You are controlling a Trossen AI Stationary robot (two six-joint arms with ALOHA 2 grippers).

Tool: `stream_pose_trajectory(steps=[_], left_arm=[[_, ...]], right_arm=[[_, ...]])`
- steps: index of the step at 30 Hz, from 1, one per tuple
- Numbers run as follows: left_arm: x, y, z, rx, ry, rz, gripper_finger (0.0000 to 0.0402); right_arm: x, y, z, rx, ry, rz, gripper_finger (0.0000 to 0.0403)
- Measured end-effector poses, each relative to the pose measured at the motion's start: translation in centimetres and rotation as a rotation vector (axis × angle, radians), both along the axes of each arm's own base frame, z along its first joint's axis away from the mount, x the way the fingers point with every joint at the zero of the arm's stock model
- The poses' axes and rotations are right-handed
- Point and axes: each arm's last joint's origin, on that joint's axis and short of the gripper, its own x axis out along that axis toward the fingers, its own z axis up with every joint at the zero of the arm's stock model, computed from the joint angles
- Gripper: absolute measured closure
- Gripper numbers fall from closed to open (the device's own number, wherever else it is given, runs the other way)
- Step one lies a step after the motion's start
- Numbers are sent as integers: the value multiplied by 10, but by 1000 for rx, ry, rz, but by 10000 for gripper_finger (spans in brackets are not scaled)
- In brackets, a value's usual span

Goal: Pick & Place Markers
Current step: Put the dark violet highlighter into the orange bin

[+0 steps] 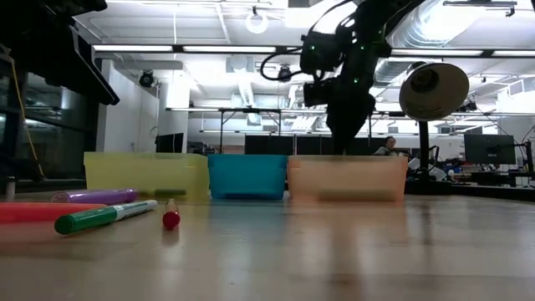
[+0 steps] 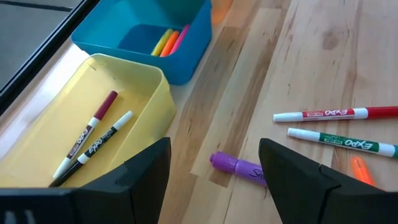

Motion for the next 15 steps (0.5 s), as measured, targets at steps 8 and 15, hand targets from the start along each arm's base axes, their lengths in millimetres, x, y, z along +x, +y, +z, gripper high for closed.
stream_pose_trajectory(steps=[8,15], left_arm=[[1,-1,0,-13,-3,-3,161],[1,-1,0,-14,-3,-3,161]], right_arm=[[-7,3,24,20,-95,-54,249],[-3,21,42,131,-229,8,249]])
